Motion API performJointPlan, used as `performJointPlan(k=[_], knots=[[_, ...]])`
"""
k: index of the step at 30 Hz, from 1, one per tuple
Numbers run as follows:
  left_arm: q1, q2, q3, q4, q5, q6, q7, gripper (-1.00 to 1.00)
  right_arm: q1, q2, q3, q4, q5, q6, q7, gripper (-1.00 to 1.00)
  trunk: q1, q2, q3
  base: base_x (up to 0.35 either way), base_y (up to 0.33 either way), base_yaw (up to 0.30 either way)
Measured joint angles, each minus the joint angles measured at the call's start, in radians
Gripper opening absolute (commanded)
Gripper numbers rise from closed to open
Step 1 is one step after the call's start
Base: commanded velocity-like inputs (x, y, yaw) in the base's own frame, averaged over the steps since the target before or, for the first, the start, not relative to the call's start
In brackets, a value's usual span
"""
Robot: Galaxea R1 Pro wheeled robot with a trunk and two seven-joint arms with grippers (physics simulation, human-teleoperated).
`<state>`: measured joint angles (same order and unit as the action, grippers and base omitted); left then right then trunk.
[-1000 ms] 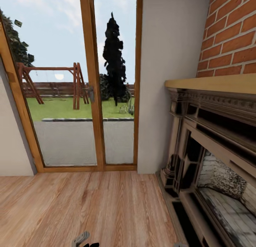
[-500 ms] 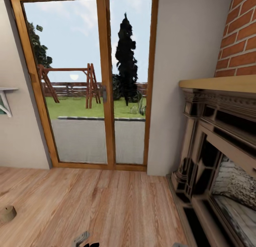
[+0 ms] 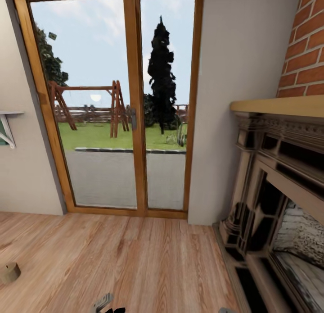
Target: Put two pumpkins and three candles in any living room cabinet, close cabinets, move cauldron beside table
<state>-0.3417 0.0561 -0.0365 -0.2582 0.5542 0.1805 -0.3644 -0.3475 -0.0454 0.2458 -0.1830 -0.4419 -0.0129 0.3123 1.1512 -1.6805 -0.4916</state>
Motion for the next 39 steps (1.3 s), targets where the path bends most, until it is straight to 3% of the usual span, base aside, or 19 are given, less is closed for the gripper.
performJointPlan(k=[18, 39], knots=[[0.000, 0.000, 0.000, 0.000, 0.000, 0.000, 0.000, 1.00, 0.000, 0.000, -0.001, 0.000, 0.001, 0.002, 0.000, 1.00, 0.000, 0.000, 0.000, 0.300, 0.000, 0.018], [0.000, 0.000, 0.000, 0.000, 0.000, 0.000, 0.000, 1.00, 0.000, -0.001, -0.001, 0.000, 0.001, 0.002, 0.000, 1.00, 0.000, 0.000, 0.006, 0.333, 0.000, 0.227]])
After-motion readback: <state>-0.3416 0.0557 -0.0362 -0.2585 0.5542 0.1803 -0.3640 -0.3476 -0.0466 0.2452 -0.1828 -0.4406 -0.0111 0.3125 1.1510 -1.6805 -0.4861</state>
